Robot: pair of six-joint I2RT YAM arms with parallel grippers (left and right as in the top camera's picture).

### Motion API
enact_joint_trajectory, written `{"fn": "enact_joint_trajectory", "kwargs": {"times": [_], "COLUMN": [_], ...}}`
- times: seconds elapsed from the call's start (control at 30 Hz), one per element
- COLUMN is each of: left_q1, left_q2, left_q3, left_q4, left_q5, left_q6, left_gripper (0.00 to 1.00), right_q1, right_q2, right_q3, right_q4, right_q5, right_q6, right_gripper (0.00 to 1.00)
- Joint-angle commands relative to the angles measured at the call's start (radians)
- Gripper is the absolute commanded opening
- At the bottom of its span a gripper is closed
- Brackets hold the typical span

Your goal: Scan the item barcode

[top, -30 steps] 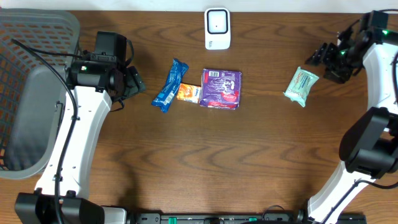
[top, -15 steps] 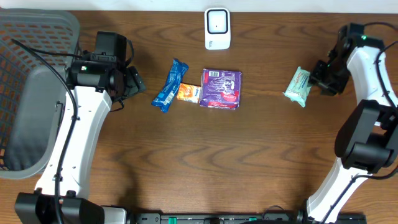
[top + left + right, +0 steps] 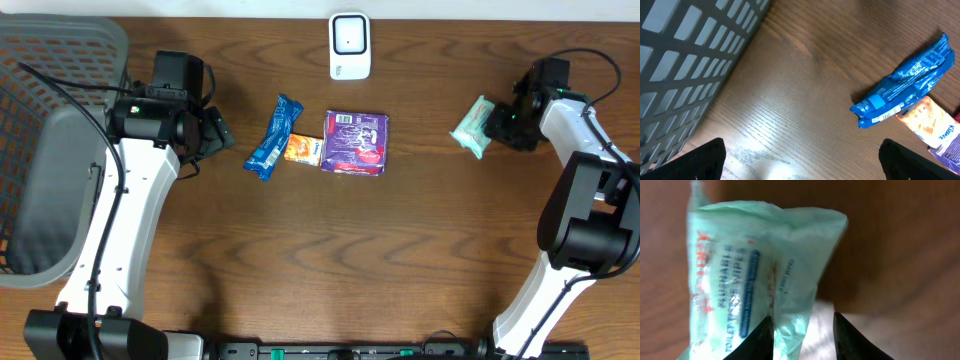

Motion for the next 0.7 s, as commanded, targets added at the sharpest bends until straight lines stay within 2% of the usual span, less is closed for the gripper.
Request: {"fn": "enact_joint_trajectory", "kwargs": {"times": [0.0,0.17,0.23,0.37,0.6,0.67], "left_q1": [0.000,0.000,0.000,0.000,0.000,0.000], "left_q2": [-0.005,-0.005,-0.005,-0.005,-0.005,-0.005], "left_q3": [-0.003,-0.003,-0.003,-0.003,-0.003,-0.003], "left_q4": [-0.005,-0.005,-0.005,-0.005,-0.005,-0.005], "left_q5": [-0.020,-0.020,-0.020,-0.020,-0.020,-0.020], "left_q6": [-0.005,-0.005,-0.005,-0.005,-0.005,-0.005], "left_gripper": [0.98,0.98,0.98,0.98,0.98,0.98], "right_q1": [0.019,0.020,0.021,0.034,0.086,0.114], "right_q2": [0.008,0.004,0.003,0.003,0.009,0.010], "right_q3": [0.000,0.079,0.158,0.255,0.209,0.158], "right_q4": [0.051,0.025,-0.052,-0.170,-0.137,-0.076], "right_q5": [-0.060,-0.134,-0.199,-0.208,-0.185,-0.126], "right_q6": [-0.068,-0.081,-0.079,-0.006,0.033,0.110], "right_gripper": [0.39,0.43,0.45,0.46,0.52,0.52]}}
